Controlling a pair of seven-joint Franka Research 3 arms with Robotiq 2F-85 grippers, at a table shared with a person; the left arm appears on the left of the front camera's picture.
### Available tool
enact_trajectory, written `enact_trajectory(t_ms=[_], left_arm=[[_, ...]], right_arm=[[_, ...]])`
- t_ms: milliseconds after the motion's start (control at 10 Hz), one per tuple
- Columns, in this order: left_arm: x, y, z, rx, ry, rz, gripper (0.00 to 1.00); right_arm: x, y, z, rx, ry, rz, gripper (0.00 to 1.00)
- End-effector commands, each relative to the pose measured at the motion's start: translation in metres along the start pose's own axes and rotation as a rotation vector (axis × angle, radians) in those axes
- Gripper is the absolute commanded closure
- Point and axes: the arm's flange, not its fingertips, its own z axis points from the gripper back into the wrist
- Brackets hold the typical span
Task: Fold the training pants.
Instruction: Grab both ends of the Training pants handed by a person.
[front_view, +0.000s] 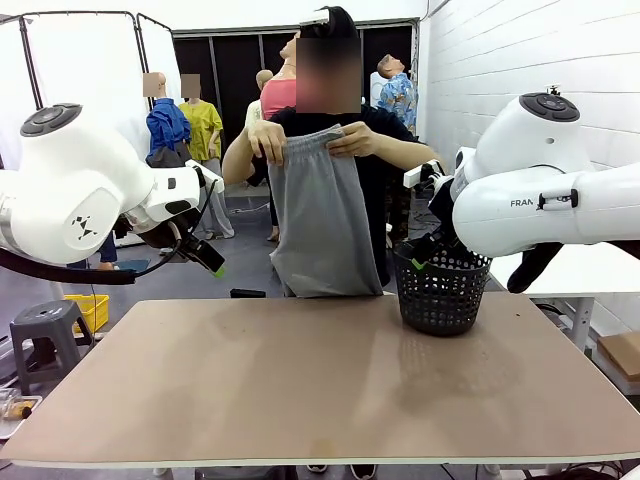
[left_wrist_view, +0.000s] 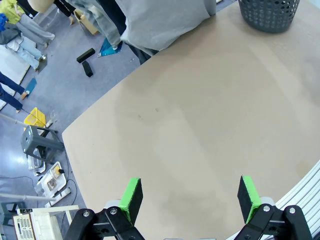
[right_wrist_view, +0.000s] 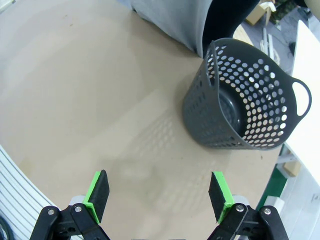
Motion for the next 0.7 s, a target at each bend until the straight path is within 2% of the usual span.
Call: enact_trajectory(t_ms=[0,600], left_arm=[[0.0006,0.0012,-0.0019,0.004,-0.01,-0.014,0.0],[0.0006,0.0012,-0.0019,0.004,-0.01,-0.014,0.0]], right_arm=[[0.0013,-0.0002,-0.0036,0.0,-0.008,-0.002,0.0],[0.0013,-0.0002,-0.0036,0.0,-0.008,-0.002,0.0]])
